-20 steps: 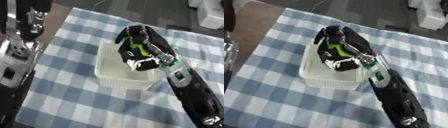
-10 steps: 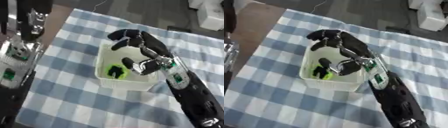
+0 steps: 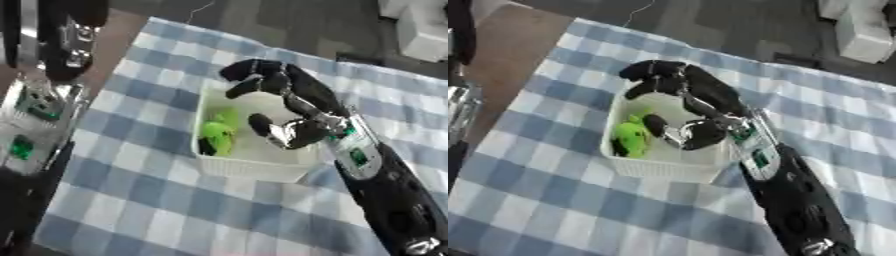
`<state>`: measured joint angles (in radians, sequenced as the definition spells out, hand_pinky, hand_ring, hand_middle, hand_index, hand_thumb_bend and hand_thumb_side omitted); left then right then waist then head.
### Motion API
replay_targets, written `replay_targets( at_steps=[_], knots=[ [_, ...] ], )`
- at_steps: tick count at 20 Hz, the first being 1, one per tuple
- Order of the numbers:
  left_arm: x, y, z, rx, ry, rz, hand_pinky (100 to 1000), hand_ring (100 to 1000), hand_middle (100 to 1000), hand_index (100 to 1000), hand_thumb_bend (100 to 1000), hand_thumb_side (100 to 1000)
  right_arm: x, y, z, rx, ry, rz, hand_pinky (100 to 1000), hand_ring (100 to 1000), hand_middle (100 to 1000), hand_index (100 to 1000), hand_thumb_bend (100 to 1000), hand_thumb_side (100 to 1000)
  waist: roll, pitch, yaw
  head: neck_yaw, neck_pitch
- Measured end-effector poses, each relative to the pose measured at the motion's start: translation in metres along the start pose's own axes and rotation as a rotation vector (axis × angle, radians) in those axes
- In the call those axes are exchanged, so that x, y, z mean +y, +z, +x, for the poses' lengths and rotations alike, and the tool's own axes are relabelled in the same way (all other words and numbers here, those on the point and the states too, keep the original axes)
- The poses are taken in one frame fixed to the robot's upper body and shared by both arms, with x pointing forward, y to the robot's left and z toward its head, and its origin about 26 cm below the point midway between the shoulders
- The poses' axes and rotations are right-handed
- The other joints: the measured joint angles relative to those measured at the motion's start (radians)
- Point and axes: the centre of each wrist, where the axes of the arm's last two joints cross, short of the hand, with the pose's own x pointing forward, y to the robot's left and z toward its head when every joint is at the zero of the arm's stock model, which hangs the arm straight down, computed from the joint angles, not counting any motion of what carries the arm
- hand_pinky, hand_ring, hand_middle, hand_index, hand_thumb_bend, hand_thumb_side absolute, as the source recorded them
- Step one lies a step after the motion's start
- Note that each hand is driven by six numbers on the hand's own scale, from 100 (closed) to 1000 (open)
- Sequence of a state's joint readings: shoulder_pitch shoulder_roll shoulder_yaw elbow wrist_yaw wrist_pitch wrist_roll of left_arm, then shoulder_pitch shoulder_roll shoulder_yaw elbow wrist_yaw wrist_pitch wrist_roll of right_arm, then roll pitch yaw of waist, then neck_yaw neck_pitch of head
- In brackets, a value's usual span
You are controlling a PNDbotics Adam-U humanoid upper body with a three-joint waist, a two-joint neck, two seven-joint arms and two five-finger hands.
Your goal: Pick up objects on the table and place them in the box.
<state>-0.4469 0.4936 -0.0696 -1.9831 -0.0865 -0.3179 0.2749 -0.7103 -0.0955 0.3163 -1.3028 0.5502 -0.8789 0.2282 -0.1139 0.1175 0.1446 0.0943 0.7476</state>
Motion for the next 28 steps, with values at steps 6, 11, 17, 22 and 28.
replay_targets(
  at_steps=[6, 11, 17, 22, 28],
  knots=[
    [0.002, 0.007, -0.002, 0.028, -0.015, 0.006, 416, 842, 919, 981, 476, 767, -0.027, 0.088, 0.017, 0.221, -0.202, -0.371, 323, 625, 711, 889, 100, 857, 0.000, -0.003, -0.032, 0.077, -0.074],
    [0.005, 0.018, -0.004, 0.061, -0.043, -0.005, 374, 838, 916, 973, 479, 769, -0.096, 0.082, 0.067, 0.149, -0.341, -0.961, 100, 196, 371, 699, 100, 788, 0.013, -0.003, -0.064, 0.153, -0.119],
    [0.006, 0.024, -0.005, 0.065, -0.052, 0.001, 384, 817, 899, 943, 433, 791, -0.134, 0.075, 0.102, -0.118, -0.287, -1.307, 100, 138, 255, 514, 100, 750, 0.023, -0.002, -0.082, 0.147, -0.125],
    [0.006, 0.028, -0.006, 0.058, -0.050, 0.020, 369, 808, 891, 931, 406, 809, -0.135, 0.073, 0.105, -0.211, -0.241, -1.295, 100, 155, 260, 510, 100, 737, 0.024, 0.005, -0.097, 0.121, -0.127],
    [0.005, 0.030, -0.006, 0.017, -0.027, 0.059, 394, 763, 846, 884, 304, 853, -0.136, 0.073, 0.105, -0.306, -0.183, -1.295, 100, 100, 227, 466, 100, 712, 0.028, 0.011, -0.107, 0.084, -0.134]
  ],
)
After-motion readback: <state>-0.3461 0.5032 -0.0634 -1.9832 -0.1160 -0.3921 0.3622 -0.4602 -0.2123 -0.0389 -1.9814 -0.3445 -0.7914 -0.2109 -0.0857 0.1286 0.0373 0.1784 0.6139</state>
